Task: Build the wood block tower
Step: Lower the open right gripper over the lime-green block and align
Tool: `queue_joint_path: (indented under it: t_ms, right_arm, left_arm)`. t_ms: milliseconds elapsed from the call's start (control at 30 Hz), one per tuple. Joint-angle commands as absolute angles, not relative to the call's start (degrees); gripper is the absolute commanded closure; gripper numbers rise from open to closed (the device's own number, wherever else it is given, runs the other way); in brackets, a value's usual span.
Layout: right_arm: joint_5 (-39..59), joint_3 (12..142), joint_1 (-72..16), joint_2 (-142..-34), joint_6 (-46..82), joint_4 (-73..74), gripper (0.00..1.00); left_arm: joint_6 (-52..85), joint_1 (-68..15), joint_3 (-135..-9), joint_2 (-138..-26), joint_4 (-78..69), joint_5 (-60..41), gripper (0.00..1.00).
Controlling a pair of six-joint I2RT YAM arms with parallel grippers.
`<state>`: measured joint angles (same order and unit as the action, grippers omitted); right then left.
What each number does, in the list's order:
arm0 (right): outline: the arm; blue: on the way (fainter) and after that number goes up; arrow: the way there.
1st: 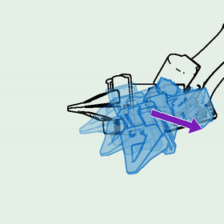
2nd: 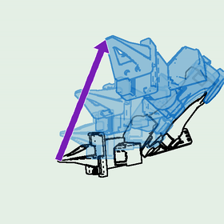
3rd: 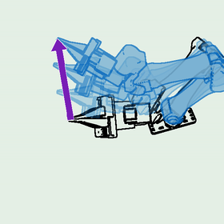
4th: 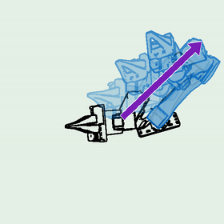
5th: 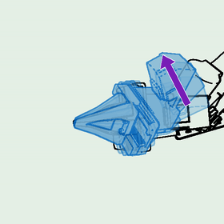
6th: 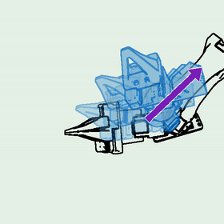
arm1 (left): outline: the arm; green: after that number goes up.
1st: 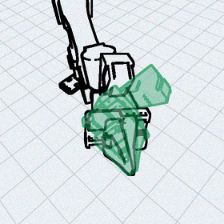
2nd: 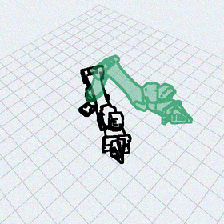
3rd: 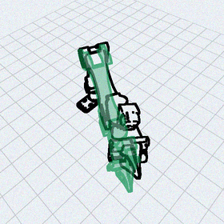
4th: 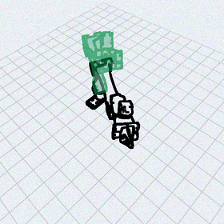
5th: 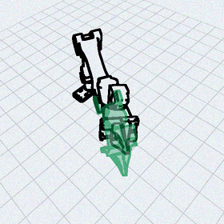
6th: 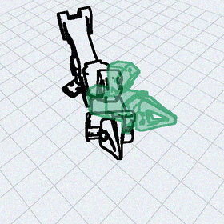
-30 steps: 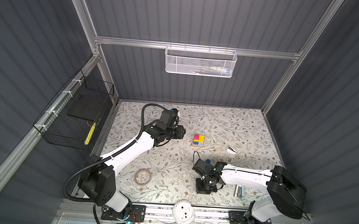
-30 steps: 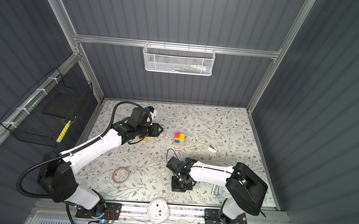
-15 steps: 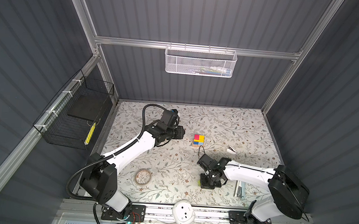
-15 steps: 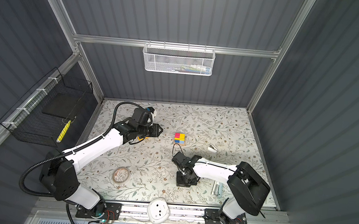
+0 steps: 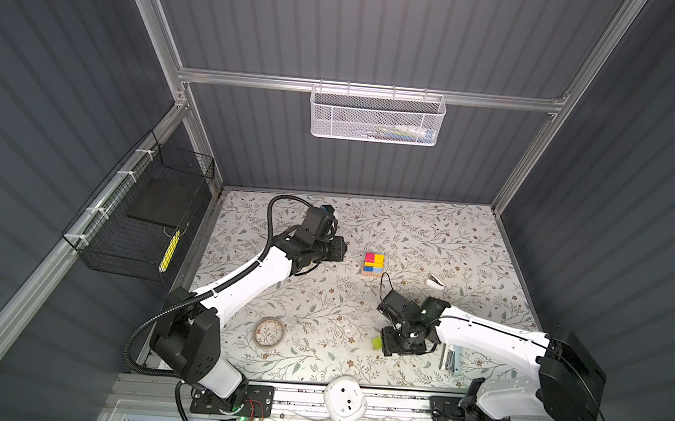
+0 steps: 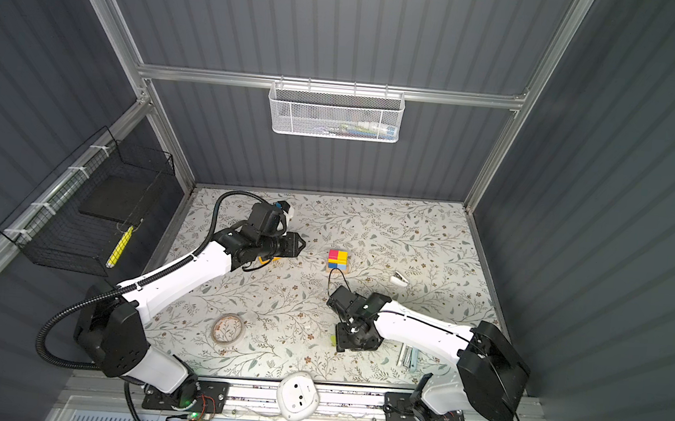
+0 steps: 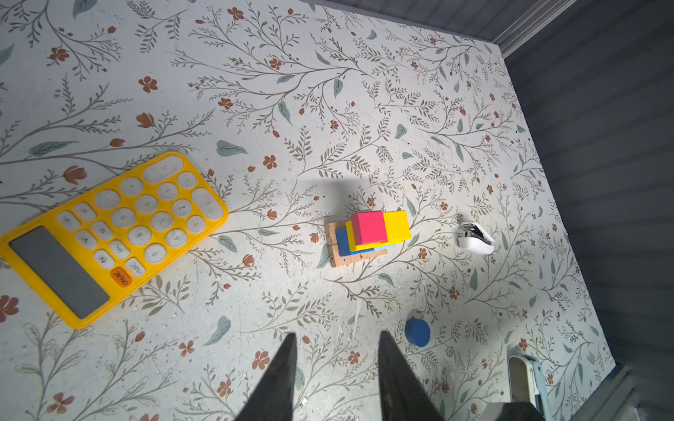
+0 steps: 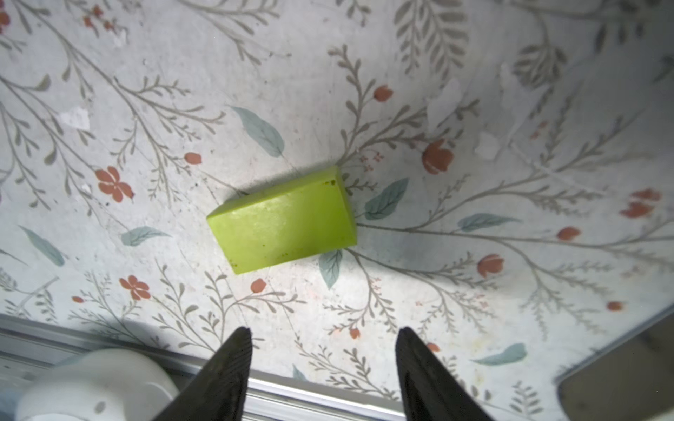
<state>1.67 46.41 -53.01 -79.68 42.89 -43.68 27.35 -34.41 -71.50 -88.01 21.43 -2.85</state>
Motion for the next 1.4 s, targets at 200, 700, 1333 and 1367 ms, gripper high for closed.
queue_joint_path:
  t_ms: [200, 700, 1333, 1367]
  right_arm:
    - [-0.96, 48.58, -53.26, -82.99, 30.43, -41.55, 0.20]
    - [0.00, 50.61, -53.25, -87.73, 21.29, -38.04, 0.11]
    - [-2.46, 48.60, -54.00, -89.58, 22.93, -35.40, 0.26]
    - [-2.50, 48.62, -54.12, -89.72, 22.94, -35.37, 0.25]
  left_arm:
    - [25.49, -34.10, -70.75, -87.06, 22.93, -1.15, 0.63]
    - [25.22, -34.10, -71.02, -87.63, 23.34, -0.49, 0.62]
    - [25.04, -34.10, -71.04, -88.51, 23.47, -0.31, 0.62]
    - [25.05, -34.10, -71.02, -88.64, 23.42, -0.26, 0.62]
